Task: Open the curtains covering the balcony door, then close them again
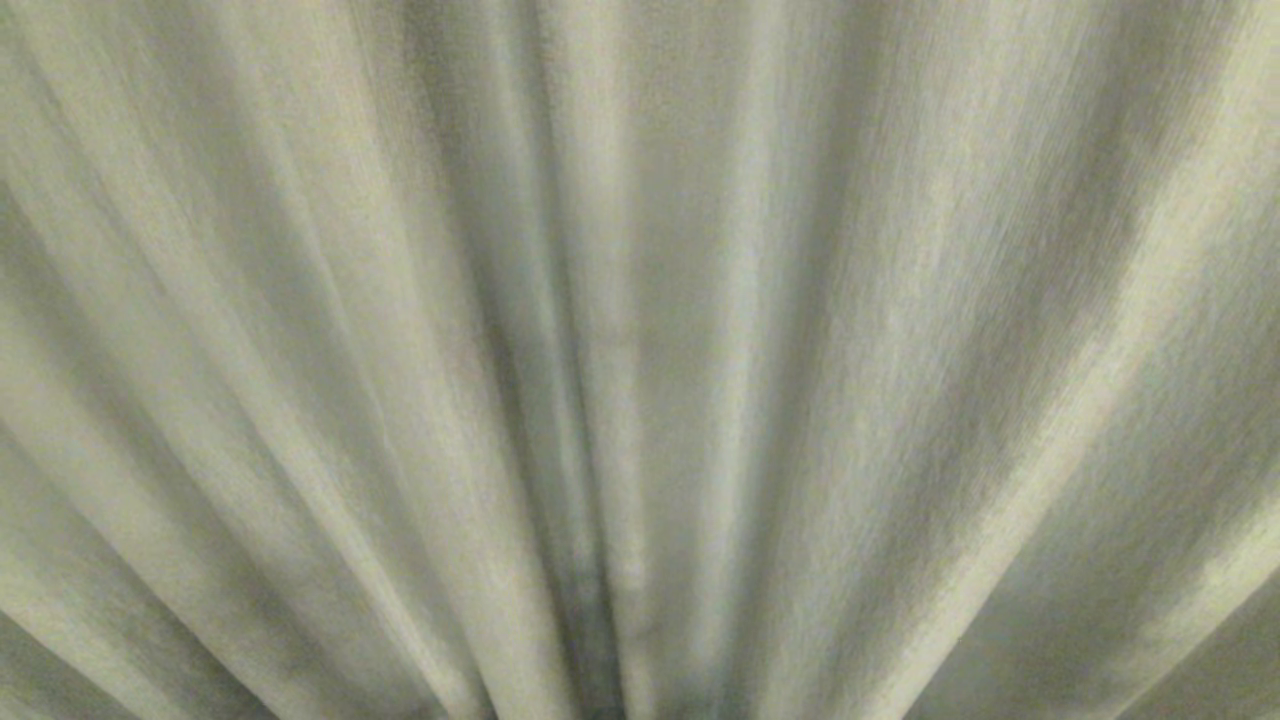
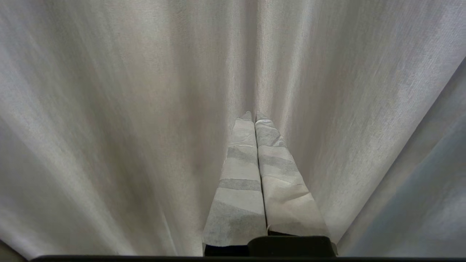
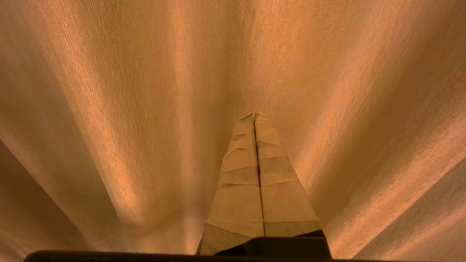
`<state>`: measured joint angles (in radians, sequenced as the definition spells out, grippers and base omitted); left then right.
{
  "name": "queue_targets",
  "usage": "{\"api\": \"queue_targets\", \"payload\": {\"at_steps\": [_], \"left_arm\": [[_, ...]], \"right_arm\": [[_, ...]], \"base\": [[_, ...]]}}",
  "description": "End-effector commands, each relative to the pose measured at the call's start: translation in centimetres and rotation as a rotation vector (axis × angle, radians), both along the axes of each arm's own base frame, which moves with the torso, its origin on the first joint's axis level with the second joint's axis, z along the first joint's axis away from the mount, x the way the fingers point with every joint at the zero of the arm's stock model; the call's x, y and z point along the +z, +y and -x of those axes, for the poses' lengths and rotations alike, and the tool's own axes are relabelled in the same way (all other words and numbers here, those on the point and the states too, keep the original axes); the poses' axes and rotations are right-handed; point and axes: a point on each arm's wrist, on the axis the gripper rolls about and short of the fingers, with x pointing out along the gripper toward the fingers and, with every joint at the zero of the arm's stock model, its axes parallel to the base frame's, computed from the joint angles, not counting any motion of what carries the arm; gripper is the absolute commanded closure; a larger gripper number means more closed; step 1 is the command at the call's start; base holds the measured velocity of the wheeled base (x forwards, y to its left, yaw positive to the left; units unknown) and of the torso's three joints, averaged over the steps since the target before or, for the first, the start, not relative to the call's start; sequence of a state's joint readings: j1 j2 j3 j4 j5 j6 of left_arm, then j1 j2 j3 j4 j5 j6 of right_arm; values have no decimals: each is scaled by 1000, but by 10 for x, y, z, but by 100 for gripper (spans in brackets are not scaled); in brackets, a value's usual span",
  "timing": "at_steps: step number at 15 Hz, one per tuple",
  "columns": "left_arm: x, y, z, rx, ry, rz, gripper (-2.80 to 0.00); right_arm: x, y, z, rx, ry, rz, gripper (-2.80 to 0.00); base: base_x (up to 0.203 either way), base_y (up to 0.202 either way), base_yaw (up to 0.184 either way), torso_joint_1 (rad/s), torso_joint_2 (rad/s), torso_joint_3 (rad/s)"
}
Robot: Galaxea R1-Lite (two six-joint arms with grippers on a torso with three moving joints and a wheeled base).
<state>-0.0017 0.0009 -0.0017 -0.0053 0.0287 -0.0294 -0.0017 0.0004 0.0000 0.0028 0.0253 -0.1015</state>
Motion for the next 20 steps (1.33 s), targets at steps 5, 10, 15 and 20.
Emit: {"api": "queue_targets", "payload": {"at_steps": [5,10,15,20], "left_arm": [[0,0,0,1,-1,0,0],[0,0,0,1,-2,1,0],[0,0,0,1,-2,0,0],[0,0,0,1,-1,0,0]], "right_arm": [[0,0,0,1,0,1,0],[0,0,0,1,0,1,0],[0,0,0,1,0,1,0],[0,0,0,1,0,1,0]], "base": [[0,0,0,0,0,0],[0,0,0,0,0,0],[0,0,0,0,0,0],[-1,-84,1,3,2,2]]}}
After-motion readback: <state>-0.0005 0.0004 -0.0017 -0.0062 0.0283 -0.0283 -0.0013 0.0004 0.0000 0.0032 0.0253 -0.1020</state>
